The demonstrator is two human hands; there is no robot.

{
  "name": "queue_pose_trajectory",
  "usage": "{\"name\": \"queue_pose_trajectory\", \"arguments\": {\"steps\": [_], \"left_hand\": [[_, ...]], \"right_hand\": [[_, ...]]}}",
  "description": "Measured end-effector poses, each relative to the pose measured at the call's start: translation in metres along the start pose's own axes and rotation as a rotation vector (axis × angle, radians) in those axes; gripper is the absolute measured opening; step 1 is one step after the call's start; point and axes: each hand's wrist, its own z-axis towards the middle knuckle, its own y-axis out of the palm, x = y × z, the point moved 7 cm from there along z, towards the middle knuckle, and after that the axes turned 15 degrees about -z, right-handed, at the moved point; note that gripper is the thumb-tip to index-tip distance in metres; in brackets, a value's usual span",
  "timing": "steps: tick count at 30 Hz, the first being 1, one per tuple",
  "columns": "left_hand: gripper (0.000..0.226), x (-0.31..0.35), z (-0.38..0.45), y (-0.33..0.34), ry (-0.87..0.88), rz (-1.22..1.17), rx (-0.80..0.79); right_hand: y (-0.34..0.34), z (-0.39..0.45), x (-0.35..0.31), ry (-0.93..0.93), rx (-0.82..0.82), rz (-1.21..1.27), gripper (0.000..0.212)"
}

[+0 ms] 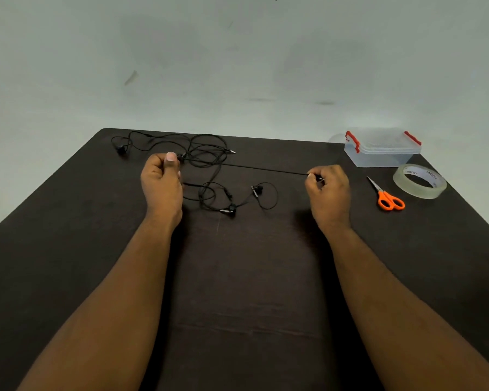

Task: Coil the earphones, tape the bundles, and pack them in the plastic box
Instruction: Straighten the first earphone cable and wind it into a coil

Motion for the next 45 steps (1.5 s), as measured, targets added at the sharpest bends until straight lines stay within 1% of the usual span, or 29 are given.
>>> {"name": "queue_pose_trajectory", "arguments": {"steps": [3,7,9,11,13,14,15,16,17,18,19,20,21,22,23,25,26,28,32,34,37,40,45], "left_hand": [[0.026,-0.003,-0.007,-0.001,0.004,0.054,-0.018],[0.022,-0.003,-0.024,0.001,-0.022,0.118,-0.106],[0.020,-0.001,-0.036,0.005,-0.053,0.122,-0.187],[0.020,0.002,-0.046,0.005,-0.070,0.128,-0.257],[0.019,0.002,-0.050,0.004,-0.090,0.128,-0.319],[0.018,0.002,-0.050,0.006,-0.090,0.144,-0.356],[0.017,0.001,-0.052,0.008,-0.080,0.176,-0.399],[0.016,0.001,-0.054,0.011,-0.061,0.219,-0.445],[0.015,0.001,-0.056,0.015,-0.038,0.261,-0.489],[0.014,0.002,-0.059,0.019,-0.016,0.293,-0.528],[0.014,0.003,-0.061,0.023,-0.001,0.311,-0.563],[0.013,0.006,-0.063,0.027,0.012,0.316,-0.591],[0.014,0.007,-0.065,0.029,0.021,0.314,-0.611],[0.014,0.010,-0.067,0.031,0.027,0.311,-0.623],[0.014,0.012,-0.069,0.033,0.029,0.312,-0.630],[0.014,0.015,-0.071,0.036,0.026,0.325,-0.636],[0.014,0.018,-0.072,0.037,0.026,0.340,-0.642],[0.015,0.023,-0.071,0.041,0.024,0.397,-0.670],[0.019,0.041,-0.057,0.043,0.018,0.531,-0.744],[0.018,0.057,-0.046,0.041,0.065,0.637,-0.788],[0.015,0.088,-0.032,0.040,0.142,0.729,-0.843],[0.016,0.113,-0.014,0.037,0.227,0.811,-0.817],[0.018,0.135,-0.006,0.035,0.259,0.818,-0.790]], "right_hand": [[0.001,0.003,0.007,0.095,-0.019,-0.001,0.013],[-0.003,0.002,0.018,0.286,-0.022,-0.210,0.016],[-0.004,0.000,0.023,0.366,-0.071,-0.230,0.018],[-0.004,-0.002,0.022,0.379,-0.143,-0.248,0.023],[-0.003,-0.009,0.015,0.352,-0.222,-0.294,0.037],[-0.004,-0.013,0.009,0.331,-0.224,-0.312,0.045],[-0.007,-0.018,-0.003,0.271,-0.180,-0.301,0.048],[-0.010,-0.025,-0.021,0.166,-0.112,-0.241,0.048],[-0.010,-0.033,-0.044,0.032,-0.065,-0.128,0.045],[-0.006,-0.042,-0.065,-0.075,-0.077,0.035,0.041],[0.000,-0.051,-0.085,-0.119,-0.173,0.211,0.040],[0.010,-0.061,-0.101,-0.112,-0.305,0.346,0.042],[0.020,-0.069,-0.111,-0.079,-0.421,0.424,0.045],[0.027,-0.074,-0.117,-0.065,-0.484,0.426,0.045],[0.029,-0.075,-0.121,-0.097,-0.476,0.359,0.041],[0.025,-0.071,-0.123,-0.219,-0.360,0.177,0.019],[0.021,-0.070,-0.123,-0.258,-0.331,0.132,0.008],[0.012,-0.067,-0.124,-0.315,-0.299,0.082,0.011],[-0.017,-0.047,-0.105,-0.330,-0.241,-0.023,0.011],[-0.034,-0.033,-0.088,-0.333,-0.235,-0.095,0.013],[-0.061,-0.015,-0.068,-0.334,-0.259,-0.196,0.016],[-0.089,0.007,-0.056,-0.309,-0.213,-0.232,0.019],[-0.106,0.020,-0.056,-0.287,-0.223,-0.299,0.017]]}}
